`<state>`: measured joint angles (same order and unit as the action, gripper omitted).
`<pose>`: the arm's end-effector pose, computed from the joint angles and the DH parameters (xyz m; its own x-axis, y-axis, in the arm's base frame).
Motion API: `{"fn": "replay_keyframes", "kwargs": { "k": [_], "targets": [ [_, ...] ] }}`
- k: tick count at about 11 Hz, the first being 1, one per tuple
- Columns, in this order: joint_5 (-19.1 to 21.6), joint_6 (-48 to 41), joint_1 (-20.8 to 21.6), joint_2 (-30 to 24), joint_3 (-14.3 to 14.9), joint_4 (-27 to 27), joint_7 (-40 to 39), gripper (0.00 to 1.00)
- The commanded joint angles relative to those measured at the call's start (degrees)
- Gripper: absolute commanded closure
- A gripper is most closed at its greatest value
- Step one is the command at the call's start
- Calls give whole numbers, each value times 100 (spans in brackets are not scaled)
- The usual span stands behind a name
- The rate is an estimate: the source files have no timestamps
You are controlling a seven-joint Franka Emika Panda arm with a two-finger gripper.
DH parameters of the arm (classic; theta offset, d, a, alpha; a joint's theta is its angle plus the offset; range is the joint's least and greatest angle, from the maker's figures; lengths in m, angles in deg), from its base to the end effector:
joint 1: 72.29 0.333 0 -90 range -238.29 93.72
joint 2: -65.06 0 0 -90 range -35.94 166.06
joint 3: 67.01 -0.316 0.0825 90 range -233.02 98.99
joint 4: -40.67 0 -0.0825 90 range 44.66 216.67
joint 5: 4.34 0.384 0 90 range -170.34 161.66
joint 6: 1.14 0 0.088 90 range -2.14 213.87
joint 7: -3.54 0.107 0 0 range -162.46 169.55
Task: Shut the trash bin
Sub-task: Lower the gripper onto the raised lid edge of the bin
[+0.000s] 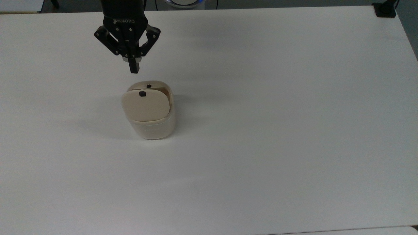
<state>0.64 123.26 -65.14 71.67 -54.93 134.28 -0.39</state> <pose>0.6329 -0.0441 0.5905 0.9090 -0.0477 0.4141 -0.0373 -0.9988 -0.0331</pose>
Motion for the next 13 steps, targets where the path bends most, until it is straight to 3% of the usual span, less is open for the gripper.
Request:
{"fn": "replay_keyframes", "kwargs": {
  "k": [1,8,13],
  "targets": [
    [82,94,16,630,40,-501,59,100],
    [12,-20,24,860,40,-564,-142,100],
    [12,-1048,15,833,93,-502,-775,100]
  ]
}}
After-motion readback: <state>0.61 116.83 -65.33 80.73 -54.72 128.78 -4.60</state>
